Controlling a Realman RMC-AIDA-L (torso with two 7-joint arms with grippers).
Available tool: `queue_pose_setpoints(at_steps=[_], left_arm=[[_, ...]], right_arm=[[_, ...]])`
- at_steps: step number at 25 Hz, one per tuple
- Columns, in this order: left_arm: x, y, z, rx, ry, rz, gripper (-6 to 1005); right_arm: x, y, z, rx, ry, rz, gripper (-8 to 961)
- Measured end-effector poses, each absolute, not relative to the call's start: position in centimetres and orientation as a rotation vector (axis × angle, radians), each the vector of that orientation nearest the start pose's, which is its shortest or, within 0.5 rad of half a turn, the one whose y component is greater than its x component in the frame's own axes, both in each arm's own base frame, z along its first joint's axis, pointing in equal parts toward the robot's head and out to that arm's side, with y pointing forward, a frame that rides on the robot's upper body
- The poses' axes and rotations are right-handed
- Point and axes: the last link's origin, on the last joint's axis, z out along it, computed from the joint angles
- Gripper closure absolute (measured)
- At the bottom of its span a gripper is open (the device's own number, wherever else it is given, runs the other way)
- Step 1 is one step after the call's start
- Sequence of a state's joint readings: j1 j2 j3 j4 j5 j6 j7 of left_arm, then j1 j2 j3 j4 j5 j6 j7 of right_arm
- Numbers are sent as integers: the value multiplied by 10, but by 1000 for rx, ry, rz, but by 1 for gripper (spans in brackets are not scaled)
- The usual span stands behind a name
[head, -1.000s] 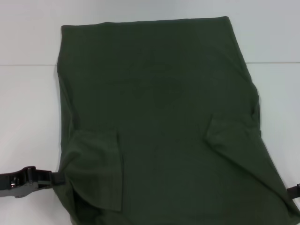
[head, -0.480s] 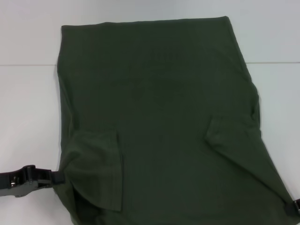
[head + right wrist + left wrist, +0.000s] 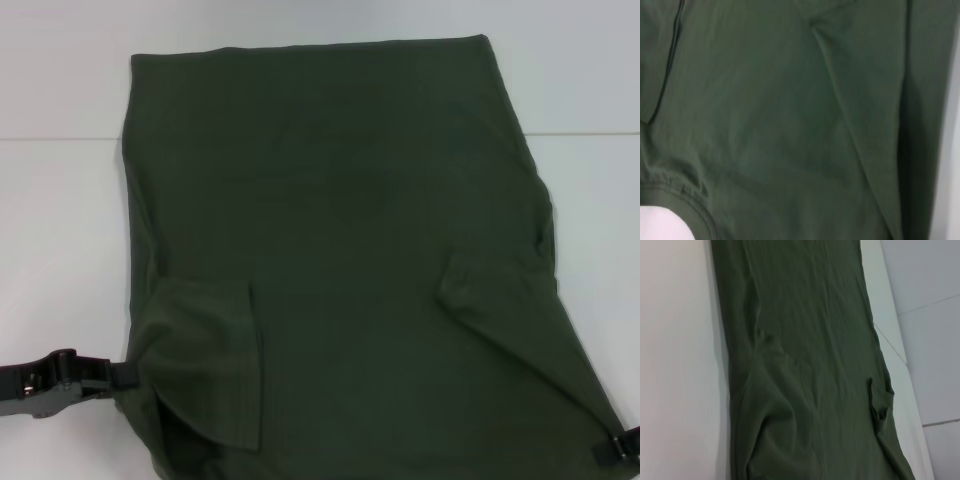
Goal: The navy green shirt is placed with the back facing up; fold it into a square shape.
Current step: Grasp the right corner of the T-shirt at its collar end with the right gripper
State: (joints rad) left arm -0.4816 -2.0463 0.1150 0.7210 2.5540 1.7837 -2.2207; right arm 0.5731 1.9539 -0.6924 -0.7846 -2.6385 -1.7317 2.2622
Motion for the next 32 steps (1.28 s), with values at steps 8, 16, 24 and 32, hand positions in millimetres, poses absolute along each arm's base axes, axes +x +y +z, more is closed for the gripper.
queue_pose_setpoints(at_steps=[8, 16, 24, 32], left_arm=[[-340, 269, 45, -2105, -2066, -689, 1000], [-339, 271, 45, -2108, -2066, -690, 1001], [-338, 271, 44, -2115, -2065, -689, 1000], [-337, 269, 44, -2130, -2067, -692, 1000]], right_arm=[[313, 309, 42, -2526, 1749, -189, 331], [301, 313, 37, -2579, 1739, -122, 343], [305, 309, 35, -2580, 1763, -127, 387], [307, 308, 38, -2569, 1774, -124, 697]])
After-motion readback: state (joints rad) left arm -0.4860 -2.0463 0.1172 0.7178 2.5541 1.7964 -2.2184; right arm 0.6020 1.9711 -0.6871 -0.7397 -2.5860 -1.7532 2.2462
